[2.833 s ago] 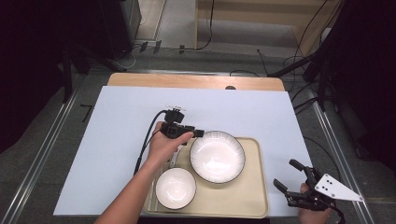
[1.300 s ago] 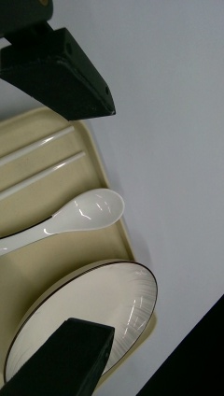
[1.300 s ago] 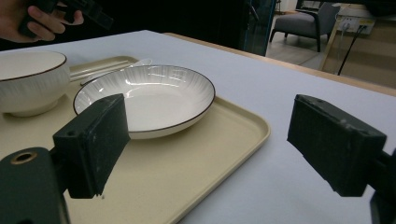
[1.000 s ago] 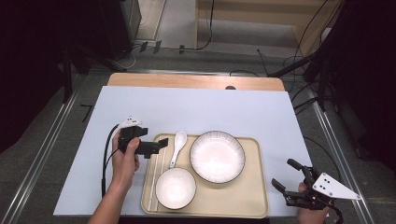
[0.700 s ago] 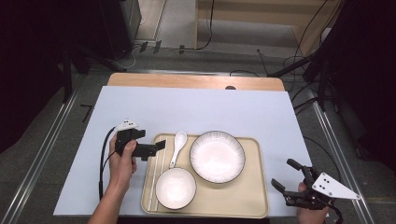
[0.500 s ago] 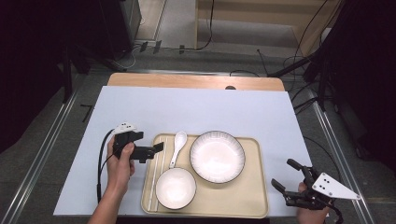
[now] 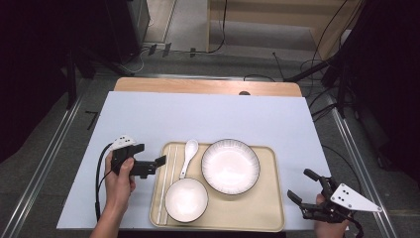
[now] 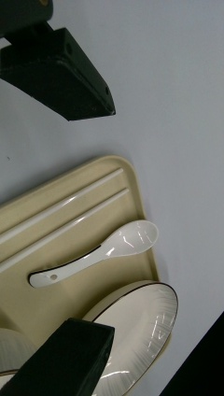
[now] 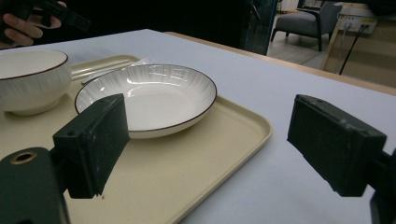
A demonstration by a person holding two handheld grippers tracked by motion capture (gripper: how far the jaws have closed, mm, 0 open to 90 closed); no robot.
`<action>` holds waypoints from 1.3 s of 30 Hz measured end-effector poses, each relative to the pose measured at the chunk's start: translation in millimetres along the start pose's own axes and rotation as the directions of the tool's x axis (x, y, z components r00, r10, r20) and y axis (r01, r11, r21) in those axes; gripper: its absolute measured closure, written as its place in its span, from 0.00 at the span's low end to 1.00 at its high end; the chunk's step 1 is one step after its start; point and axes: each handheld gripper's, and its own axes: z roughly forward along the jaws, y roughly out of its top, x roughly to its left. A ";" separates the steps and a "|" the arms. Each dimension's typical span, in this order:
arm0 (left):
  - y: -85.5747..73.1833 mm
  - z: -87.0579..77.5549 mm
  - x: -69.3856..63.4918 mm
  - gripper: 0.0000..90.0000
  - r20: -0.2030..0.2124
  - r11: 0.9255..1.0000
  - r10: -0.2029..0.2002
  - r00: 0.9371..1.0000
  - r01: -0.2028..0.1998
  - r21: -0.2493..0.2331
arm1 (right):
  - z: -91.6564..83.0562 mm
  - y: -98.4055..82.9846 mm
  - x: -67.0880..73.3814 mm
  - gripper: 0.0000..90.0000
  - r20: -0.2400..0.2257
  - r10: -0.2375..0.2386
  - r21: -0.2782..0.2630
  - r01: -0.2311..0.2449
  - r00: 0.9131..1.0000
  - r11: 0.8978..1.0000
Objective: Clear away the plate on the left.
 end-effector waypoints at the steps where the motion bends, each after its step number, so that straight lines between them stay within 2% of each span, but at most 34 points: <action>1: -2.8 -2.8 1.7 0.00 -0.003 1.000 0.004 1.000 -0.004 -0.001 | -0.1 0.0 -0.1 0.14 0.000 -0.001 -0.001 0.001 1.000 1.000; 12: -16.0 -18.5 11.8 0.00 -0.024 1.000 -0.010 1.000 0.009 -0.024 | 0.2 -0.2 0.2 0.14 -0.003 0.001 0.004 -0.001 1.000 1.000; 27: -33.0 -41.6 27.0 0.00 -0.062 1.000 -0.007 0.998 0.006 -0.028 | 1.1 -0.4 0.6 0.14 -0.003 -0.002 0.005 0.002 1.000 1.000; 39: -48.2 -62.7 38.4 0.00 -0.084 0.997 -0.024 0.996 0.018 -0.078 | 1.8 -0.8 1.5 0.14 -0.003 0.000 0.006 0.000 1.000 1.000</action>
